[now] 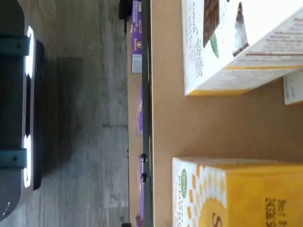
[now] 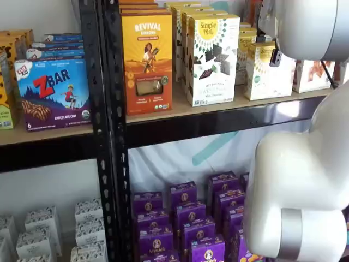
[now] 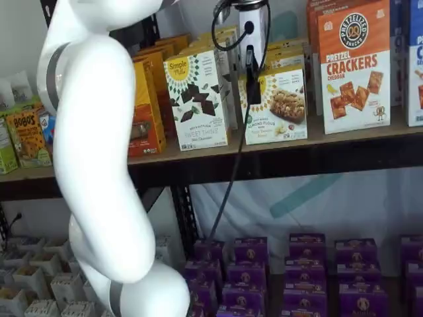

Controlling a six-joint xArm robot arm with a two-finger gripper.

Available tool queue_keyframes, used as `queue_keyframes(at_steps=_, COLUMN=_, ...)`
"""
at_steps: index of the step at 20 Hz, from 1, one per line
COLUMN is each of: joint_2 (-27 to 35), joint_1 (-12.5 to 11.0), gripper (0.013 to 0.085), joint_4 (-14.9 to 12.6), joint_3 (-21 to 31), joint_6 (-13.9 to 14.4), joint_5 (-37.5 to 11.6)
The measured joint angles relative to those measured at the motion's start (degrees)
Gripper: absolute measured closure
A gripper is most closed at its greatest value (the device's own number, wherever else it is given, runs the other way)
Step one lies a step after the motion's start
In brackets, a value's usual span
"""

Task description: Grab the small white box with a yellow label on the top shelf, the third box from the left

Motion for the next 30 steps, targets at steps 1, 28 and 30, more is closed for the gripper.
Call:
queue_keyframes(at_steps=1, joint_2=0.01, joint_1=-0.01, gripper=0.013, joint_4=-0.07, joint_3=0.04, joint_6=-0.03, joint_5=-0.1)
queue_keyframes(at_steps=28, joint_2=-0.94, joint_1=1.22, gripper=0.041, joint_4=-0.77, joint_3=0.78, joint_6=1.07, joint_5=-0.76)
queue_keyframes(at_steps=30, joint_2=-1.02, joint_1=1.23, gripper=0.041, joint_4=-0.79, joint_3=0.86, joint_6=1.08, joint_5=-0.76)
